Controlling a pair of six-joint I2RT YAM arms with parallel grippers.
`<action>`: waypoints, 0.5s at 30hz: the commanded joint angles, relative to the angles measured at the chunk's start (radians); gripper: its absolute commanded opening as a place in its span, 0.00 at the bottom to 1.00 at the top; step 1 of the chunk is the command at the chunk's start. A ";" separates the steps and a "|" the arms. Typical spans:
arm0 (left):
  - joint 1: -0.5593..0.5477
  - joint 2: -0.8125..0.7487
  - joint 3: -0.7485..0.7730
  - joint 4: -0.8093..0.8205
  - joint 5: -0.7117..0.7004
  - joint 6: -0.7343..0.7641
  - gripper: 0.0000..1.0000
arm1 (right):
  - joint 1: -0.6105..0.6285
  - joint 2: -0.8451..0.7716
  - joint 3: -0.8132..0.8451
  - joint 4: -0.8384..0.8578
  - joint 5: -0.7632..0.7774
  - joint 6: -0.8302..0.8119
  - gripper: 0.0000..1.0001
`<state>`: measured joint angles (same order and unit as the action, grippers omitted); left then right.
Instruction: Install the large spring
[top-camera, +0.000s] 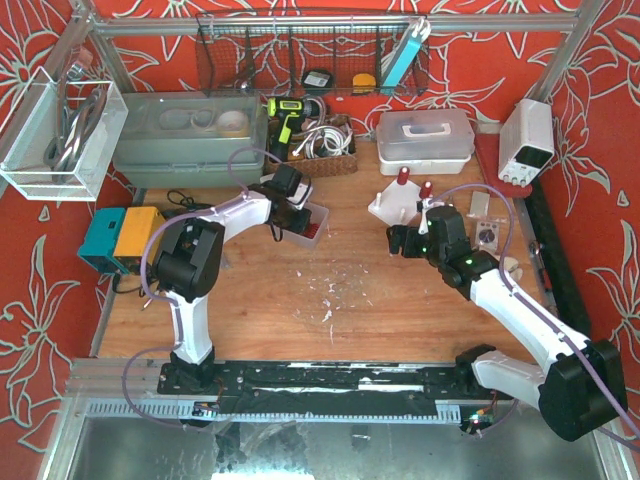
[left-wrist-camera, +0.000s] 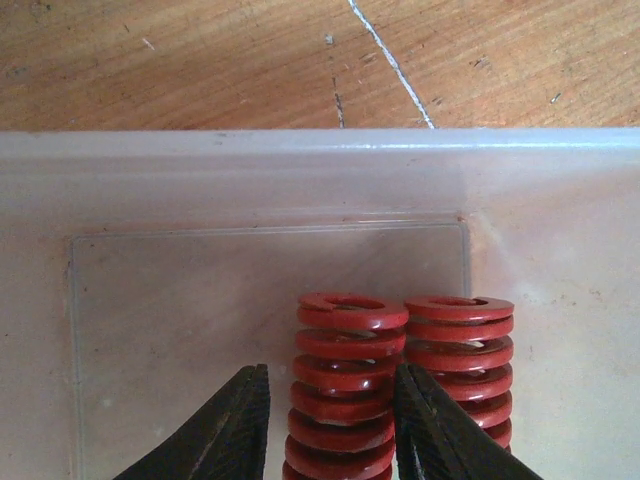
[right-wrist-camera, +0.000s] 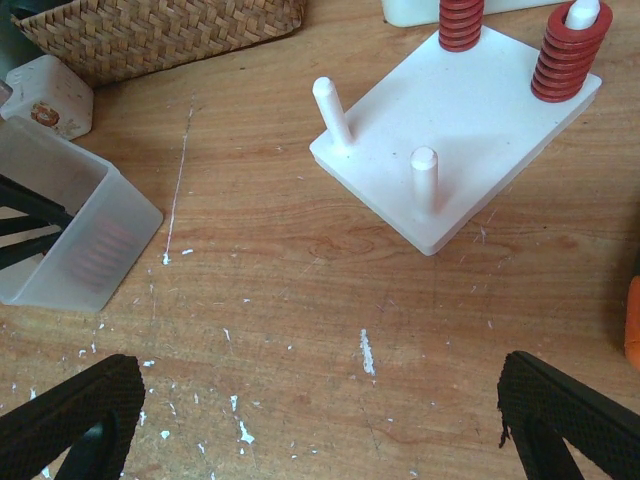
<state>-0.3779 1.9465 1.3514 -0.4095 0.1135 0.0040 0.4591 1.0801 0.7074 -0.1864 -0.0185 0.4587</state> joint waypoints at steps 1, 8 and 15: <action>0.001 0.029 0.033 -0.030 0.024 0.011 0.39 | 0.007 0.003 -0.001 0.005 0.007 0.003 0.97; 0.001 0.067 0.046 -0.048 -0.003 0.010 0.38 | 0.007 0.000 0.000 -0.001 0.011 0.000 0.97; 0.000 0.070 0.074 -0.084 -0.060 0.016 0.38 | 0.007 -0.002 -0.001 0.001 0.015 0.000 0.97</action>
<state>-0.3786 2.0060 1.3968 -0.4347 0.0967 0.0044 0.4591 1.0801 0.7074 -0.1864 -0.0181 0.4587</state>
